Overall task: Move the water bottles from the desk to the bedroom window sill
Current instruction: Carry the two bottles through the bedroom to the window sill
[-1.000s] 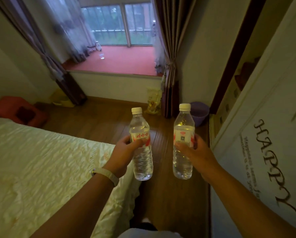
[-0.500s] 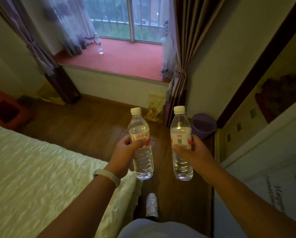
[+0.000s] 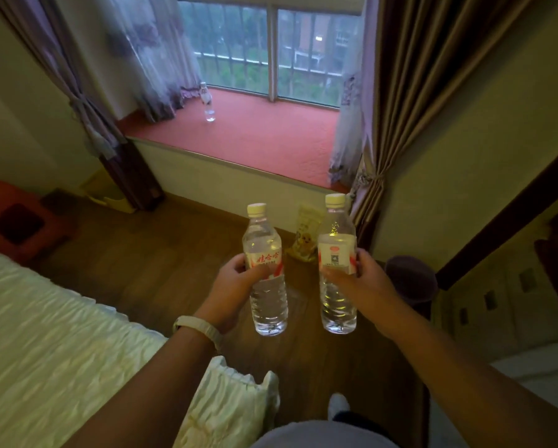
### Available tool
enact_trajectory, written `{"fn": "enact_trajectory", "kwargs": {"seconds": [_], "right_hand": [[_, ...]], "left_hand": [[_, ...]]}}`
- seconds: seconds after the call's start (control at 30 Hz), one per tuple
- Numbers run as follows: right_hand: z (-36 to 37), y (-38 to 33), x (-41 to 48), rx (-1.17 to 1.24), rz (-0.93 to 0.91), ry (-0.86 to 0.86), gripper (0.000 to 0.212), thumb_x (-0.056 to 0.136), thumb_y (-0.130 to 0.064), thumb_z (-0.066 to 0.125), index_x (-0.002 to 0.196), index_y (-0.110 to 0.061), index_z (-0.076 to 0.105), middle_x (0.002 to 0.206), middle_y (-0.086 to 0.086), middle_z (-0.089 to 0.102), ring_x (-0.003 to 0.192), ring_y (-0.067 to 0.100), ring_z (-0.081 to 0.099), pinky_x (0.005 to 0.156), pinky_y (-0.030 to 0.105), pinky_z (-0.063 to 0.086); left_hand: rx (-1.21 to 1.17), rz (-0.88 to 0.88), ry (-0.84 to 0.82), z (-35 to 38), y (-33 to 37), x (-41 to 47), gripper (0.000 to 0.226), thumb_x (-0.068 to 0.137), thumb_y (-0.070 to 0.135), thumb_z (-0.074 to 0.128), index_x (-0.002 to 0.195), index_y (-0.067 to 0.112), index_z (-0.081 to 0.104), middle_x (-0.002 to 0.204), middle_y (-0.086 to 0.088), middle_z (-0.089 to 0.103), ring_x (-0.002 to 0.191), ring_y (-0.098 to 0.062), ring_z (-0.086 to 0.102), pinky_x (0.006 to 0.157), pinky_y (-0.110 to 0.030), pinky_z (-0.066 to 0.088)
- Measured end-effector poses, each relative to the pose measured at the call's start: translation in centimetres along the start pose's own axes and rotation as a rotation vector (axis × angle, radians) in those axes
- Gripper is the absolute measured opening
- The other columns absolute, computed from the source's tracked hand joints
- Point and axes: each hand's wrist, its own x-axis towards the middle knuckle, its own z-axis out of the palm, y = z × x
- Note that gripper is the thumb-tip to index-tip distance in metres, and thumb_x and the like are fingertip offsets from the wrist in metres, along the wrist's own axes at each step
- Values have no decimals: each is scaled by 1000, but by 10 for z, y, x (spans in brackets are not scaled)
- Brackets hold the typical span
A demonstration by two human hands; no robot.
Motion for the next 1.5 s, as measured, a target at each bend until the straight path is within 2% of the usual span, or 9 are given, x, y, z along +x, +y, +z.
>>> {"fn": "enact_trajectory", "kwargs": {"seconds": [0.17,0.3,0.47,0.6,0.9,1.03,1.13,1.23,1.5], "right_hand": [[8,-15,75,1,-15,-85,45,83,-31,77,122,-30,54,107,-12,66,98,6,65,75,25,53],[16,-17,147,33,7,-183,43,81,-32,79,118,-30,58,109,-3,71,99,16,70,87,41,58],[14,-38,232,100,21,-320,38,84,-30,76,116,-33,57,109,-3,70,99,16,69,81,35,57],[4,-63,295,119,17,-428,37,83,-30,77,111,-39,54,111,-3,69,101,17,69,87,40,57],[19,-102,390,146,28,-529,59,79,-31,78,131,-27,49,115,2,68,103,23,69,93,52,55],[44,-110,421,121,58,-543,68,68,-41,80,128,-27,52,115,3,68,102,25,70,93,55,55],[75,-121,448,95,41,-578,50,79,-27,78,123,-27,54,111,3,69,99,23,70,88,49,57],[107,-137,478,67,-1,-596,49,82,-21,76,126,-20,56,107,2,72,93,18,73,79,39,58],[220,-181,565,42,-8,-539,46,71,-30,86,111,-30,64,101,4,75,93,28,74,88,60,56]], "left_hand": [[-16,-18,103,-12,4,44,47,76,27,77,117,9,65,108,-10,74,100,-28,71,88,-45,56],[-56,-33,209,-9,15,91,55,67,33,80,115,9,67,107,-11,74,98,-29,71,87,-45,56],[-79,-59,328,6,44,158,51,70,31,78,115,11,66,108,-10,74,96,-26,72,85,-44,56],[-59,-36,392,11,70,204,50,72,31,77,116,11,65,110,-10,73,100,-28,70,90,-48,54],[-84,-4,488,-3,105,267,49,74,32,77,117,12,66,110,-10,74,103,-30,70,91,-51,54],[-113,4,548,-27,112,289,48,72,34,77,114,12,68,107,-10,74,102,-30,70,88,-50,55],[-169,15,578,-53,119,308,48,71,33,77,113,13,69,107,-9,74,101,-28,71,83,-46,55],[-209,23,598,-85,130,333,41,71,29,76,109,13,71,103,-9,76,97,-27,72,77,-42,54],[-194,59,551,-206,169,416,38,75,23,75,110,10,69,101,-9,76,90,-23,74,72,-36,54]]}}
